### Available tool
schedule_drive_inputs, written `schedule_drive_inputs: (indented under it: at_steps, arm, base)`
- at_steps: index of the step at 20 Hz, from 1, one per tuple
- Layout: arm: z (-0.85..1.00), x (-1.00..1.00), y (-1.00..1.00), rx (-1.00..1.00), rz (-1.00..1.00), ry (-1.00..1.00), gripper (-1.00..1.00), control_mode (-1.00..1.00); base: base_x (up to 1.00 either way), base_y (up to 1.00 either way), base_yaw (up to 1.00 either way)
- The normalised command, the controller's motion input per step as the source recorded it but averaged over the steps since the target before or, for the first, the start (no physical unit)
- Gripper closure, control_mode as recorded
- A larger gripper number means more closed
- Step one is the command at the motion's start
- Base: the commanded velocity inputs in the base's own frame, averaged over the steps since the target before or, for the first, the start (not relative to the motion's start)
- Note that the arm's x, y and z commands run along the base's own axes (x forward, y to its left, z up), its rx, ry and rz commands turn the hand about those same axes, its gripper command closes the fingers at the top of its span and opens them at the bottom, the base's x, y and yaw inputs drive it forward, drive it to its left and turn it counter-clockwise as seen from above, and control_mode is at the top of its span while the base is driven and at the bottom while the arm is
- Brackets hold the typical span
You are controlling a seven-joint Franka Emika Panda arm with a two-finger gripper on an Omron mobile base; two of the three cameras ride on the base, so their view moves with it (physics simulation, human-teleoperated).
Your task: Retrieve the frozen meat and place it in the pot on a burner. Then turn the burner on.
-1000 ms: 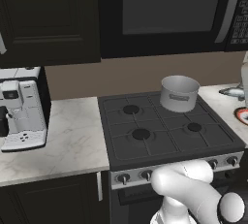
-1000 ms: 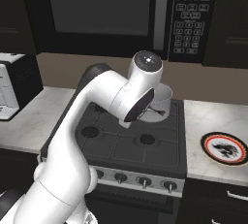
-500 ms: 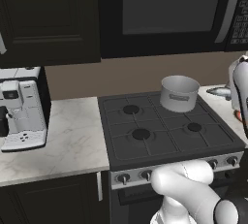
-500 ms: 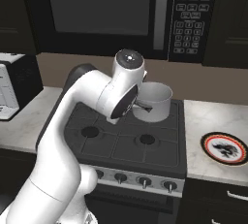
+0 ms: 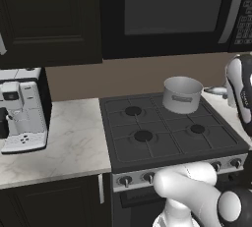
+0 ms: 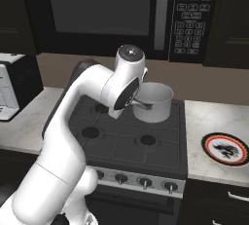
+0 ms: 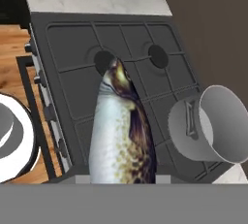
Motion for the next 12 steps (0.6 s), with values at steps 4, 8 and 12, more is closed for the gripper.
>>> schedule_drive_inputs:
  at_steps: [4, 8, 12]
  arm:
    - [0.0, 0.21, 0.0, 0.0, 0.0, 0.16, 1.0, -1.0]
    - [0.0, 0.11, 0.0, 0.0, 0.0, 0.12, 1.0, -1.0]
    - [0.0, 0.0, 0.0, 0.0, -0.02, 0.01, 1.0, -1.0]
  base:
    - [0.0, 0.0, 0.0]
    - [0.0, 0.0, 0.0]
    - [0.0, 0.0, 0.0]
